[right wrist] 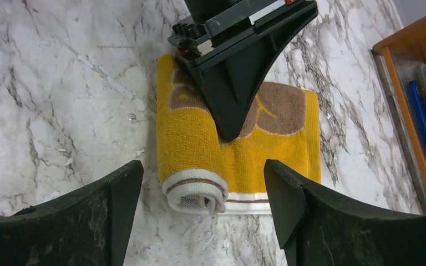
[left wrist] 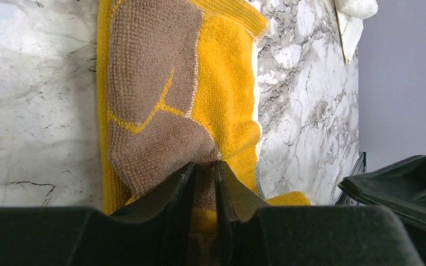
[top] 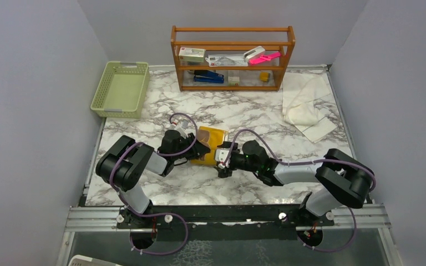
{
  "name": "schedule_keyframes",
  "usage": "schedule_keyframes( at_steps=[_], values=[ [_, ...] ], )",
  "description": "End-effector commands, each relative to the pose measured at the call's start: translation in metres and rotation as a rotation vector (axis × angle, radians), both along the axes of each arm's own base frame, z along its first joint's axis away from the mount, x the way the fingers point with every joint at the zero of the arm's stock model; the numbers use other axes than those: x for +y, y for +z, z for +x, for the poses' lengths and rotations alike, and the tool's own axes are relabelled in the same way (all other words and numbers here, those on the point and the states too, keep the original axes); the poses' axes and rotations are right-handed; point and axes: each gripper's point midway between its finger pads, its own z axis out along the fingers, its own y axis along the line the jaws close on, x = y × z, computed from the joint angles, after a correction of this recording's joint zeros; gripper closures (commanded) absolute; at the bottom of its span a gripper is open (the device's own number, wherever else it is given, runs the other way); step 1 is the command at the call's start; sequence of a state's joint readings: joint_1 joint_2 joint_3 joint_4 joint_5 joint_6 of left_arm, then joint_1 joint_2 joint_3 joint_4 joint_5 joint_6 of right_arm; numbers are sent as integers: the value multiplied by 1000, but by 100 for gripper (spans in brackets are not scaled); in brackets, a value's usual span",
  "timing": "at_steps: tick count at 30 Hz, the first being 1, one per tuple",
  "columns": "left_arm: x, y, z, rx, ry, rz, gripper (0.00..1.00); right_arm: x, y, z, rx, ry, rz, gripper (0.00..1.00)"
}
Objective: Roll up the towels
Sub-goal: Roll the towel at the center of the board.
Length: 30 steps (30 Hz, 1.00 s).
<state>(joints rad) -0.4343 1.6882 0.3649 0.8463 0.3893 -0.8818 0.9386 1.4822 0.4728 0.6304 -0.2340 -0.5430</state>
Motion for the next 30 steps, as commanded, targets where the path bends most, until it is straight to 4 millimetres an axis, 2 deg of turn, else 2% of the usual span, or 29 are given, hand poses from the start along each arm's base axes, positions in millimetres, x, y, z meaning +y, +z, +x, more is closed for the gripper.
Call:
schedule_keyframes(
  at_steps=[1, 6, 10, 14, 18, 22, 27, 30],
  values=[
    [38, -76, -44, 238, 38, 228, 76, 15, -3, 3, -117, 115, -78, 21],
    [38, -78, -45, 245, 36, 230, 75, 27, -7, 8, -135, 136, -97, 24],
    [37, -79, -45, 249, 35, 231, 75, 35, -19, 6, -88, 177, -143, 35],
    [38, -80, -45, 254, 35, 231, 75, 32, -32, 1, -41, 188, -181, 40],
    [36, -81, -45, 257, 30, 231, 76, 27, -47, -3, 19, 186, -236, 51],
    [36, -81, -45, 261, 30, 230, 75, 21, -66, -6, 84, 183, -306, 57],
    [39, -82, -47, 269, 42, 234, 75, 25, -68, -7, 126, 190, -322, 64],
    [41, -80, -47, 278, 58, 236, 76, 25, -68, -9, 161, 193, -336, 74]
  ],
)
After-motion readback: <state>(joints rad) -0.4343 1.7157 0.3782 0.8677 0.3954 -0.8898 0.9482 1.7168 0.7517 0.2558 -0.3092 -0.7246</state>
